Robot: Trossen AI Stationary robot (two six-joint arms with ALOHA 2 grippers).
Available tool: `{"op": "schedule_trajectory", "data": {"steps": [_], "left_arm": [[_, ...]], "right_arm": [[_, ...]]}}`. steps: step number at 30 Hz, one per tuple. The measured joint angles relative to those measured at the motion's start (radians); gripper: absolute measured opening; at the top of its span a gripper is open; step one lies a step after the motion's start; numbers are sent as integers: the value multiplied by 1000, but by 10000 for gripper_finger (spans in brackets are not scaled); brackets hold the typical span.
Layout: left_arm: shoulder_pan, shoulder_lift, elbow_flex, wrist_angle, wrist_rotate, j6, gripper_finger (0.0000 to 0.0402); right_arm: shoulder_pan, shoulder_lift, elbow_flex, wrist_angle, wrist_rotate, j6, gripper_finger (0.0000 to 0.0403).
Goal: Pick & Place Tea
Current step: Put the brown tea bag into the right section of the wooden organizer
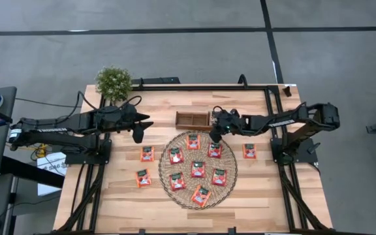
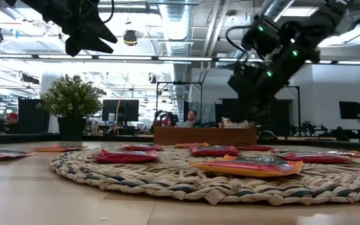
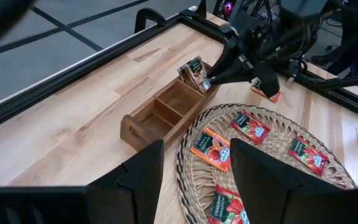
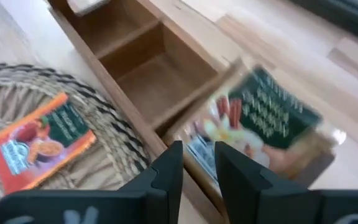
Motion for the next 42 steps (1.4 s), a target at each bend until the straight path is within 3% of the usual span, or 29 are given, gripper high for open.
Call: {"op": "schedule_trajectory", "data": {"steps": [8, 13, 17, 26, 35, 42], "left_arm": [[0, 0, 0, 0, 1, 14, 177], [0, 0, 0, 0, 1, 16, 177], [0, 0, 0, 0, 6, 18, 177], [0, 1, 0, 4, 12, 17, 177], [-1, 42, 2, 13, 54, -6, 177], [-1, 101, 1, 7, 70, -8, 177]], "right_arm": [[-10, -1, 252, -364, -17, -26, 74], [-56, -2, 349, -503, -151, -11, 35], [-65, -2, 370, -516, -230, -5, 4], [-64, 76, 368, -576, -254, 5, 2], [-56, 183, 370, -526, -261, -3, 1], [-56, 157, 376, -532, -243, -4, 0]]}}
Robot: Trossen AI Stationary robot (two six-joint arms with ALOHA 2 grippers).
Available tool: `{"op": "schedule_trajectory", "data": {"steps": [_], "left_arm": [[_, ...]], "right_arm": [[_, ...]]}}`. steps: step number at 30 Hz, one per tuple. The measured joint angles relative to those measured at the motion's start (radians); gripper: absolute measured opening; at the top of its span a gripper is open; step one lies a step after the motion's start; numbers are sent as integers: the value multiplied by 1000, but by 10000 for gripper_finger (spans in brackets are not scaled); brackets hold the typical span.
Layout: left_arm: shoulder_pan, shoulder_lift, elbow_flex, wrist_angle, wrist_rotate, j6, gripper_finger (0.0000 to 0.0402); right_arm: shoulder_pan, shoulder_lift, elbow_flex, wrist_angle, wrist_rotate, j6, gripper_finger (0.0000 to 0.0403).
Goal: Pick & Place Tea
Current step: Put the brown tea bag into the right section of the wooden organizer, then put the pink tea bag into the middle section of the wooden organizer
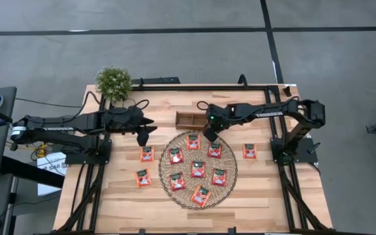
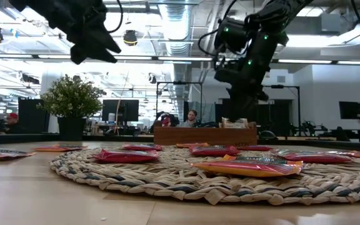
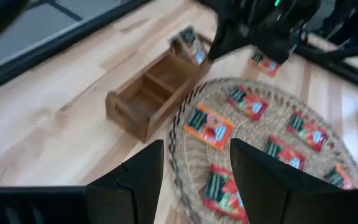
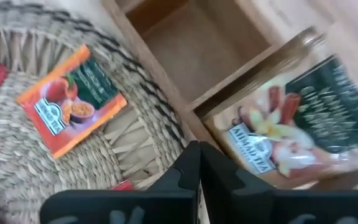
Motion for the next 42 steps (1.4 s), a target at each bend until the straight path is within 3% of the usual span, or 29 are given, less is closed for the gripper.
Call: {"op": "schedule_trajectory", "data": {"steps": [4, 18, 27, 36, 42], "left_arm": [[0, 28, 0, 2, -1, 1, 177], [0, 43, 0, 23, 1, 2, 177], [0, 43, 0, 30, 6, 1, 177], [0, 43, 0, 30, 7, 0, 177], [0, 43, 0, 31, 7, -22, 177]], "right_arm": [[-2, -20, 22, -12, 63, -26, 0], [-28, 97, 37, -35, 74, -62, 0], [-22, 96, 37, -38, 87, -70, 0], [1, -6, 37, -85, 78, -57, 0], [1, -190, 37, -186, 78, -51, 0]]}}
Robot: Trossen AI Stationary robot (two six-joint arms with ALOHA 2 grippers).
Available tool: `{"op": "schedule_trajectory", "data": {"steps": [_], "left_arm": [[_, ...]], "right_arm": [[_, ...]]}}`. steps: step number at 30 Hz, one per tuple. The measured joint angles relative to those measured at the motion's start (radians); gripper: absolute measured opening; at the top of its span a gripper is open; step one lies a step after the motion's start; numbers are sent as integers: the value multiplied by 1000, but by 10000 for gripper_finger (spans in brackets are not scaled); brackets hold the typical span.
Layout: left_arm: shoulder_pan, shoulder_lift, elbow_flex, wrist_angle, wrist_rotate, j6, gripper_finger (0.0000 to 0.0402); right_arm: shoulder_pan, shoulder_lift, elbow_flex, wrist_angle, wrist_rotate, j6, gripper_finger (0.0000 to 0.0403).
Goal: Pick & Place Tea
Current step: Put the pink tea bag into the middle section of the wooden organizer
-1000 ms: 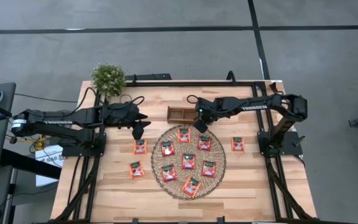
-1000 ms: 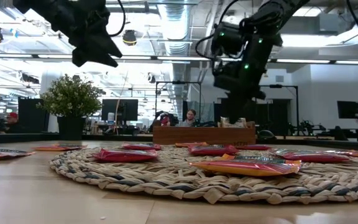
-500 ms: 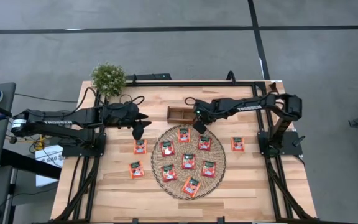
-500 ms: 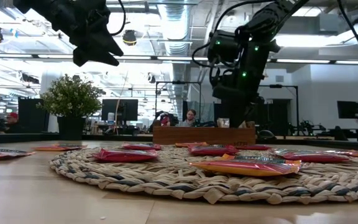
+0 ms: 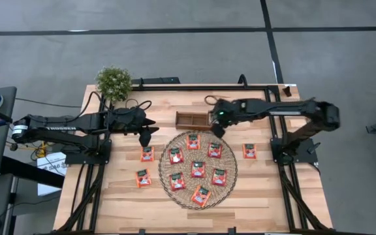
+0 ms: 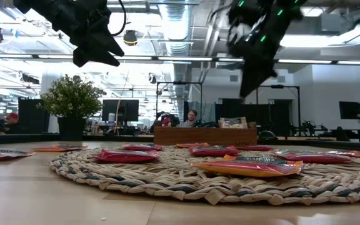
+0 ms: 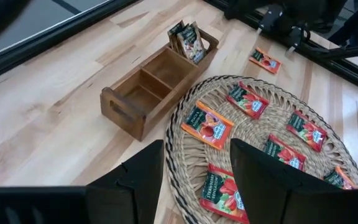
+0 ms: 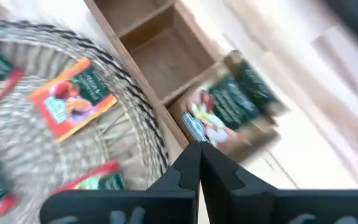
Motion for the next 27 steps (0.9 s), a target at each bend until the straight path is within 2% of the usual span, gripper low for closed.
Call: {"op": "schedule_trajectory", "data": {"steps": [6, 12, 19, 27], "left_arm": [[0, 0, 0, 0, 69, -27, 177], [0, 0, 0, 0, 113, -47, 177], [0, 1, 0, 0, 113, -50, 177], [0, 1, 0, 0, 114, -75, 177]], "right_arm": [[11, -220, -10, -177, -91, -48, 0], [111, -326, -87, -343, -109, 22, 0], [236, -344, -175, -384, -132, 87, 13], [242, -292, -247, -408, -148, 74, 97]]}}
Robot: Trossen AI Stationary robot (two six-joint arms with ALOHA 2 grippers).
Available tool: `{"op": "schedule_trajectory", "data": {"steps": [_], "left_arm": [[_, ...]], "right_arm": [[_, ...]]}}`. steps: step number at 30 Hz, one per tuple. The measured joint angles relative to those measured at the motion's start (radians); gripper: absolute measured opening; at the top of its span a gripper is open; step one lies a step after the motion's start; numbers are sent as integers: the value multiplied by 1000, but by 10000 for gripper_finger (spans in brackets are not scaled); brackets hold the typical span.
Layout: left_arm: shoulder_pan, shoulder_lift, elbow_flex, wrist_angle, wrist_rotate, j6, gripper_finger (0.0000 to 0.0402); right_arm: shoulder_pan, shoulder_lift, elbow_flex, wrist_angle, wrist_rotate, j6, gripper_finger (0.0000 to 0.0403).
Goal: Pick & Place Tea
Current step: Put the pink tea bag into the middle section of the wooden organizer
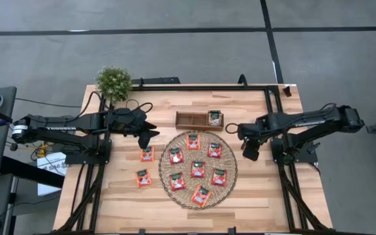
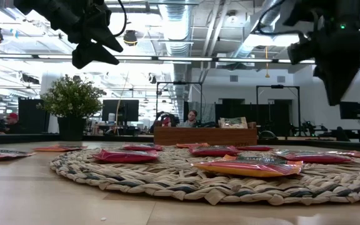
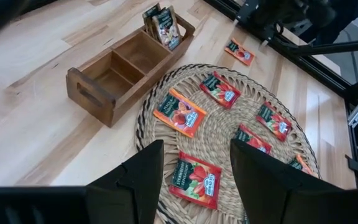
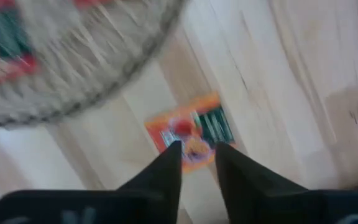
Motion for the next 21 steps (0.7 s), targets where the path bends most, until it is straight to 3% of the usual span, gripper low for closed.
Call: {"op": "schedule_trajectory", "data": {"steps": [12, 21], "left_arm": [[0, 0, 0, -8, 10, -1, 177], [0, 0, 0, -16, 10, 0, 177]], "right_arm": [[-92, 99, -82, 34, -6, -152, 221], [-157, 196, -116, 92, -22, -196, 232]]}}
